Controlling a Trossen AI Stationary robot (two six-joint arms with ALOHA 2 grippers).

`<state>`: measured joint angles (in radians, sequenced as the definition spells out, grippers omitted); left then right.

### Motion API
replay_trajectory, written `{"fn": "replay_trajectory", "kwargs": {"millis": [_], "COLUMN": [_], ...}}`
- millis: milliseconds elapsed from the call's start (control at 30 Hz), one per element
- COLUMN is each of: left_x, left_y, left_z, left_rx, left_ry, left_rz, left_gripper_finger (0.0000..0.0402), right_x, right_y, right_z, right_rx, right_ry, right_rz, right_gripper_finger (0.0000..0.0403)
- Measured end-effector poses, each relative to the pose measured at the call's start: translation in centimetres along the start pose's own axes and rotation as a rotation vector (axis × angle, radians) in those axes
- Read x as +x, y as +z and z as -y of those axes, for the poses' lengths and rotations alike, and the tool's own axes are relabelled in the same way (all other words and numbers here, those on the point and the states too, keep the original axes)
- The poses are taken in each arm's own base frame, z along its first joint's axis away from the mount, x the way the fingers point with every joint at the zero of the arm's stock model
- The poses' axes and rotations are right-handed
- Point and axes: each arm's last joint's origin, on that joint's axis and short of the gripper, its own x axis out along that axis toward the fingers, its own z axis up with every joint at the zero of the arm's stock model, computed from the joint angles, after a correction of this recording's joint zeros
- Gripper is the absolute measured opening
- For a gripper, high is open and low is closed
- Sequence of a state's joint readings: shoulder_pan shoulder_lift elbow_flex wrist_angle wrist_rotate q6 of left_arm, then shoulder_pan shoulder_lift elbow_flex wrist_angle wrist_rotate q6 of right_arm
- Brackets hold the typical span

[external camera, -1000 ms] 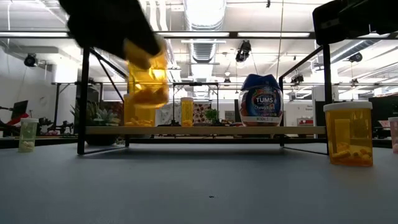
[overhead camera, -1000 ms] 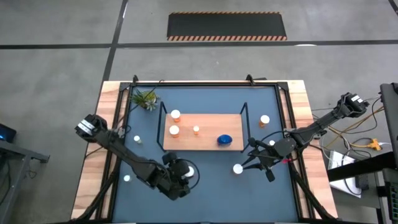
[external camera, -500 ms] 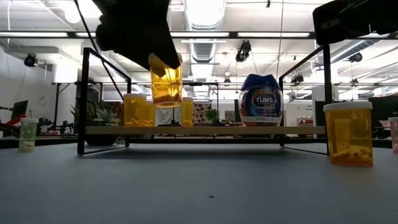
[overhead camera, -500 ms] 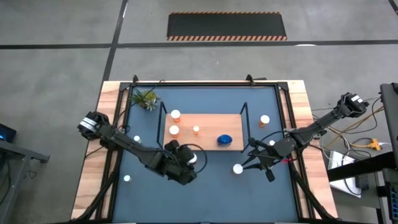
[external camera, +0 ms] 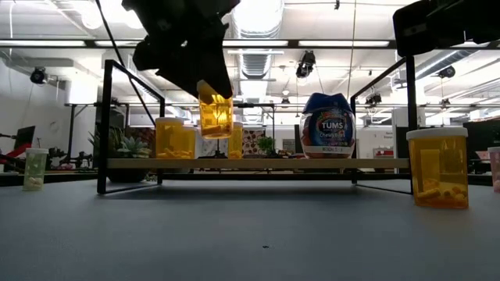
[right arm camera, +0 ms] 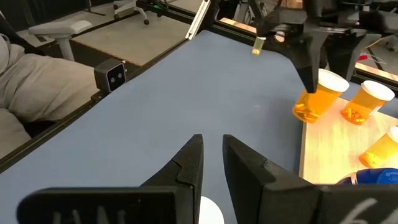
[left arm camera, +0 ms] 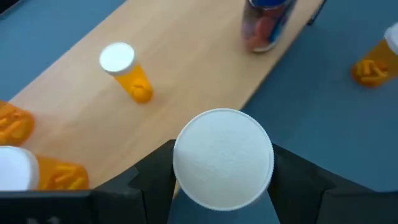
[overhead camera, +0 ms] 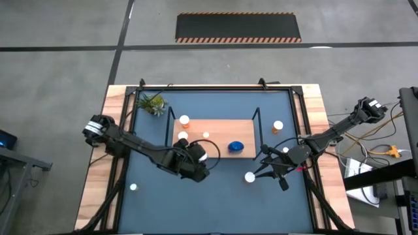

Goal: Pick and place medicine bottles onto shelf by color
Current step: Put the big orange pill bottle on to the shelf aligned with the other big orange pill bottle

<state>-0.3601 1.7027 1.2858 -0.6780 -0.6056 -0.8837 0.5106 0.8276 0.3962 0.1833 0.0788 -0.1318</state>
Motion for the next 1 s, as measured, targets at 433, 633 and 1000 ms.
{"fn": "replay_trajectory", "kwargs": {"millis": [433,633,1000], "left_x": [0.0,0.0,0.2], "left_y": [-1.6,-1.6,-1.4], "left_z": [-2.4,-2.4,-2.4], "left_rx": [0.032,0.027,0.009], "left_ry": [0.198,0.196,0.187], "left_rz": [-0.141,-0.142,-0.132], "left_gripper_finger": [0.0198,0.0198,0.0233], "right_x": [0.0,0.0,0.0], "right_y": [-0.2,-0.2,-0.2], "right_z": [0.0,0.0,0.0], "right_rx": [0.005,0.008,0.008], "right_ry": [0.004,0.003,0.003], "right_rz": [-0.013,-0.016,-0.017], "right_gripper_finger": [0.0052,0.0052,0.0052]}}
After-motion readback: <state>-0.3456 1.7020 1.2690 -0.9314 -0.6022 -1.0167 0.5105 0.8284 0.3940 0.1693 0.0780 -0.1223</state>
